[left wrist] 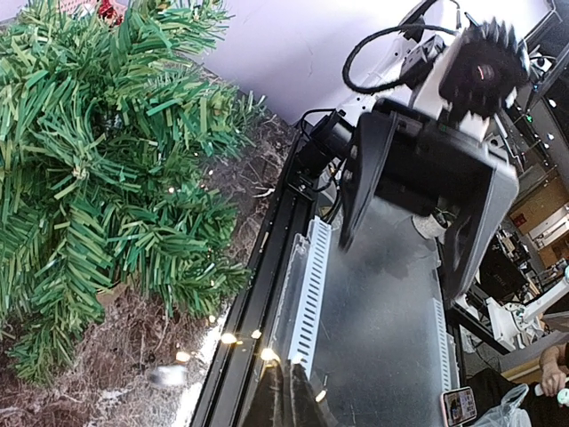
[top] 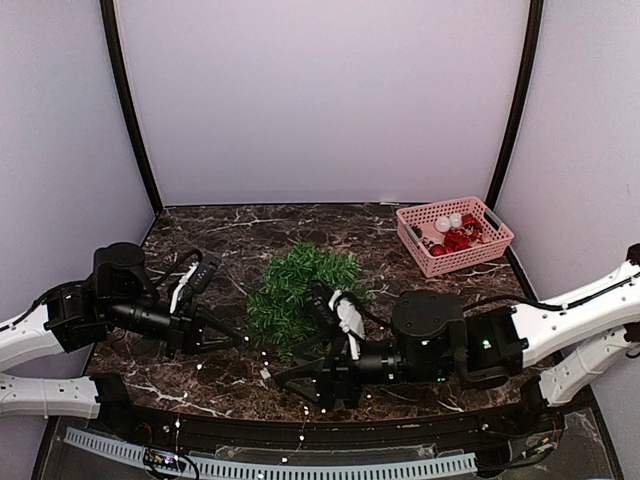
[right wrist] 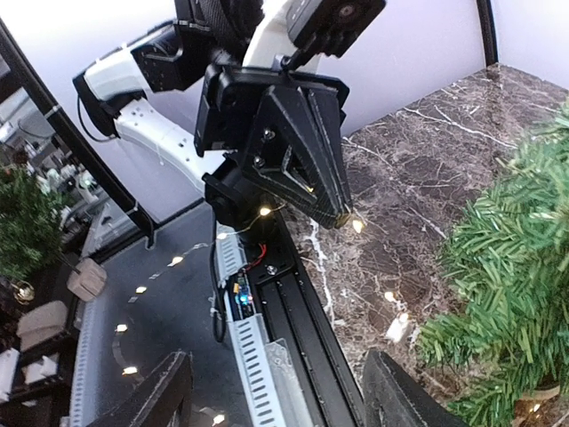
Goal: Decorate the small christmas tree
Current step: Pass from the left arm to the right
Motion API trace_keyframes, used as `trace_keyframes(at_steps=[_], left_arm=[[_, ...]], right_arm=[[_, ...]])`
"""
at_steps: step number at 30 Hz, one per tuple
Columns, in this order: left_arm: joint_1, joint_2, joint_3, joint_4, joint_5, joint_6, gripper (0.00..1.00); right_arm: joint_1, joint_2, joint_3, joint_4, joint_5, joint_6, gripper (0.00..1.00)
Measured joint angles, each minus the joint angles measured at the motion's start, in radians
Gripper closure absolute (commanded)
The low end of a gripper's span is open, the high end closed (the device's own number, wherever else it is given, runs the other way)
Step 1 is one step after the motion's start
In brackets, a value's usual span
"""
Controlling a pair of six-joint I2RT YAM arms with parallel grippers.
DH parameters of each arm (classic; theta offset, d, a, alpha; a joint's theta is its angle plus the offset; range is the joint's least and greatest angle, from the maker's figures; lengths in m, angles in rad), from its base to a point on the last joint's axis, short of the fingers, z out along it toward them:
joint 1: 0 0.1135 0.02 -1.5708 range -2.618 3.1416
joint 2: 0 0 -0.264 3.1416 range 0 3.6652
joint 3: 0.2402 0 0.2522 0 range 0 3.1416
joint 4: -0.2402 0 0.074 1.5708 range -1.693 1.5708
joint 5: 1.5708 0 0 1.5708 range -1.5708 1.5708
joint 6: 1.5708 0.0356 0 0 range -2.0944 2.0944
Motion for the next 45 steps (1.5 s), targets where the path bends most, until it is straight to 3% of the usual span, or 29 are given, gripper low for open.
trace_keyframes(at_steps=[9,15,21,23,28,32,37,38,40,43,45], left_arm=[[0.0,0.0,0.0,0.003,0.018,-0.002,1.0],[-0.001,-0.019,0.0,0.008,0.033,-0.01,1.0],[-0.001,-0.026,0.0,0.011,0.049,-0.014,1.0],[-0.001,-0.026,0.0,0.011,0.053,-0.014,1.0],[-0.001,-0.026,0.0,0.011,0.061,-0.02,1.0],[-0.002,-0.033,0.0,0.011,0.062,-0.024,1.0],[-0.002,-0.053,0.0,0.005,0.054,-0.027,1.0],[-0.002,-0.061,0.0,-0.001,0.045,-0.026,0.98],[-0.002,-0.077,0.0,-0.021,0.024,-0.024,0.82],[-0.002,-0.095,0.002,-0.063,-0.014,-0.01,0.42],[-0.002,-0.098,0.012,-0.104,-0.034,0.002,0.28]], right_arm=[[0.037,0.237,0.056,0.024,0.169,-0.08,0.38],[0.039,0.311,0.059,0.056,0.24,-0.071,0.34],[0.044,0.381,0.062,0.12,0.316,-0.07,0.41],[0.045,0.401,0.066,0.136,0.333,-0.072,0.45],[0.046,0.441,0.095,0.163,0.368,-0.072,0.67],[0.047,0.446,0.097,0.181,0.383,-0.076,0.97],[0.048,0.446,0.095,0.219,0.379,-0.088,1.0],[0.049,0.445,0.095,0.222,0.378,-0.09,1.0],[0.051,0.441,0.088,0.225,0.375,-0.098,1.0],[0.056,0.432,0.083,0.209,0.357,-0.105,1.0],[0.06,0.423,0.084,0.179,0.343,-0.111,1.0]])
